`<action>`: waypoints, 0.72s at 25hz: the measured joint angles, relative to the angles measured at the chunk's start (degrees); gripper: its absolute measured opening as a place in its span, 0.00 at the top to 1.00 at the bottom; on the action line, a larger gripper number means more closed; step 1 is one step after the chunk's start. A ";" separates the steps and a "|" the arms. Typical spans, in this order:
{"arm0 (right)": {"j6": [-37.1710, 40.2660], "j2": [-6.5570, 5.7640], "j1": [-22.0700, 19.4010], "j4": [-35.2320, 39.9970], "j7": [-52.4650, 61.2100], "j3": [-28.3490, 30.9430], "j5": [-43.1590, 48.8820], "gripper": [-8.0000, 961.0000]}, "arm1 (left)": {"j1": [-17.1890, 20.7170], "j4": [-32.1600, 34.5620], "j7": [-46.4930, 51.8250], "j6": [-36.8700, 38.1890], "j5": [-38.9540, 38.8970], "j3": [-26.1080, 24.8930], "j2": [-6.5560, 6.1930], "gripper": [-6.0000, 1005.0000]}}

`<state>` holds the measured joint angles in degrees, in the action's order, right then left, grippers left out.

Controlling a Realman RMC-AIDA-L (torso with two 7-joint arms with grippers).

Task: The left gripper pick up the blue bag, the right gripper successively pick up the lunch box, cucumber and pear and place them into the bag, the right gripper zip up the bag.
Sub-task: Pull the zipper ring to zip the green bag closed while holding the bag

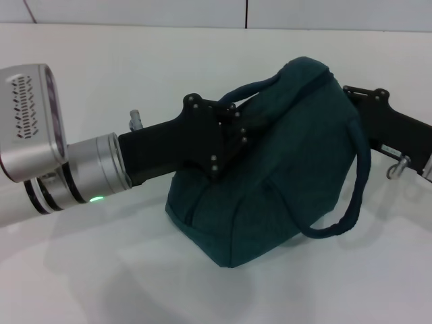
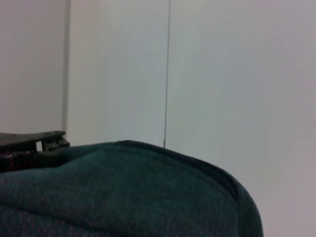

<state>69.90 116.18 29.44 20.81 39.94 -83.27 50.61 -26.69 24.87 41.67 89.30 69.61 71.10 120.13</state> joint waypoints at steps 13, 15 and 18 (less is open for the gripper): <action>-1.34 0.01 0.15 -0.03 -0.31 -3.34 -4.87 0.77 | -0.12 -0.64 -0.55 0.00 0.00 0.00 0.01 0.93; -1.86 0.00 0.19 0.12 -0.28 -3.35 -4.89 0.82 | -0.15 -0.66 -0.62 0.00 0.00 0.00 0.01 0.93; -2.31 0.00 0.25 0.41 -0.18 -3.52 -4.91 0.89 | -0.22 -0.68 -0.63 0.00 0.00 0.00 0.01 0.93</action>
<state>67.59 116.18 29.70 21.22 39.75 -86.79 45.70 -26.91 24.19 41.04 89.29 69.61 71.10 120.15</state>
